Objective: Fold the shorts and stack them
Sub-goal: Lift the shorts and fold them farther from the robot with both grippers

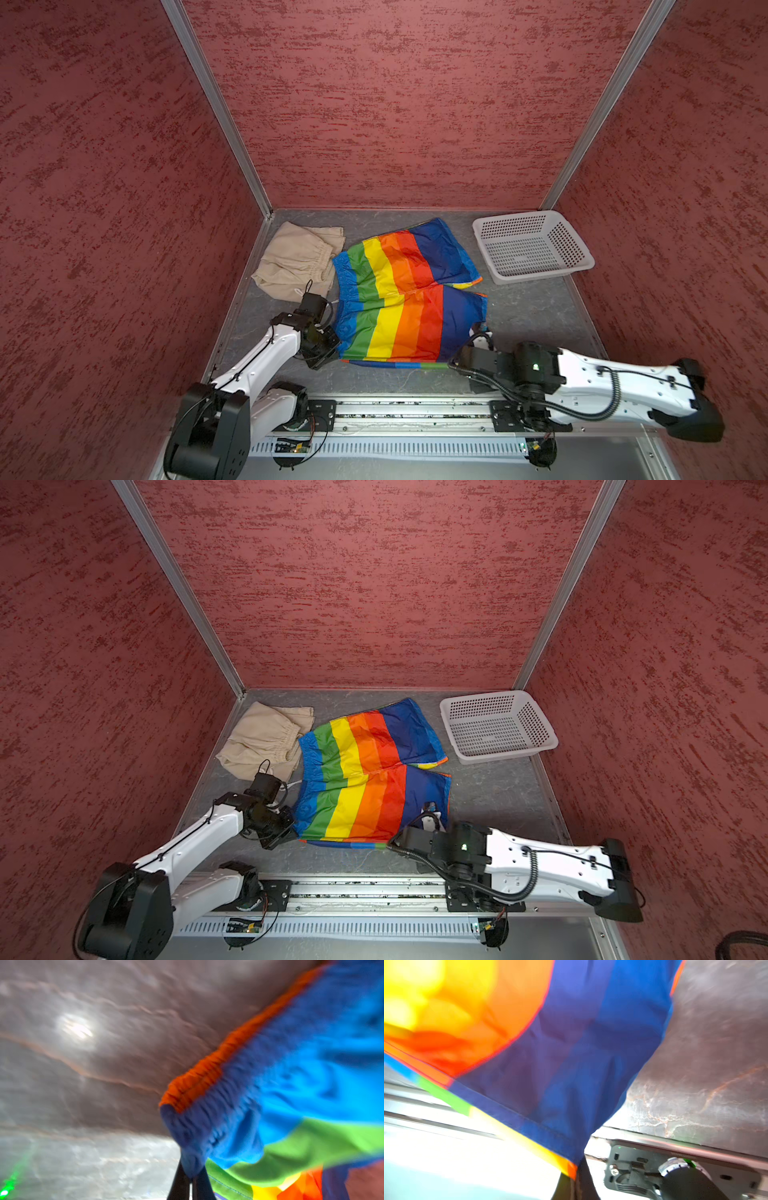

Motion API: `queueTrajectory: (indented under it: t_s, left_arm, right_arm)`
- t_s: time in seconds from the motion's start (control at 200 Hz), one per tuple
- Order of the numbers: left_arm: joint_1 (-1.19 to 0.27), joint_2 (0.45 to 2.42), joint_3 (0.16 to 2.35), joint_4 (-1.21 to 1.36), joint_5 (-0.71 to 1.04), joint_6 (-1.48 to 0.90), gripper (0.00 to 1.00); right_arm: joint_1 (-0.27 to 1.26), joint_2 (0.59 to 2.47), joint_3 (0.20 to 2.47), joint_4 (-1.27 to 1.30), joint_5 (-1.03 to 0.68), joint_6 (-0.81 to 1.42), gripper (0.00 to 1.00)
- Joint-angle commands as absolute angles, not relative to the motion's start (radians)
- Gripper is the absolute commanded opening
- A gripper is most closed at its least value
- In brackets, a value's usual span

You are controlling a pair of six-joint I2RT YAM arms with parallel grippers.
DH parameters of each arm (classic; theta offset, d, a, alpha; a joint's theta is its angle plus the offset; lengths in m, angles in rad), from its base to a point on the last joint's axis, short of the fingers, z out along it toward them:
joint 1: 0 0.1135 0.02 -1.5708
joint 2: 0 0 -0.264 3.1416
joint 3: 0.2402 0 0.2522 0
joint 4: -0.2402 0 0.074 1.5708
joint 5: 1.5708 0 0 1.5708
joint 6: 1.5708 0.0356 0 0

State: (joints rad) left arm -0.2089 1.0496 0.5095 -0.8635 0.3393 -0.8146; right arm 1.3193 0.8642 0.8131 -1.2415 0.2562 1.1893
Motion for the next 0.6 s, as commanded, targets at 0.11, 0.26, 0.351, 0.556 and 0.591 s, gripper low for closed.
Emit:
queueTrajectory:
  t_s: [0.11,0.26,0.351,0.556,0.591]
  left_arm:
    - [-0.202,0.898,0.63,-1.011,0.295,-0.868,0.0]
    - [-0.238,0.807,0.757,-1.108,0.277,-0.905,0.0]
    - [-0.241,0.778,0.829,-1.156,0.269,-0.905,0.0]
    - [-0.24,0.784,0.906,-1.169,0.25,-0.896,0.0]
    - [-0.239,0.792,0.918,-1.165,0.249,-0.894,0.0]
  right_arm:
    - [1.295,0.67,0.86,-1.517,0.463,1.432,0.0]
    - [1.295,0.745,0.891,-1.483,0.493,1.357,0.0]
    - [1.296,0.818,0.978,-1.507,0.58,1.306,0.0]
    - [1.237,0.89,1.189,-1.551,0.936,1.252,0.0]
    - [1.213,0.883,1.201,-1.523,0.984,1.219,0.0]
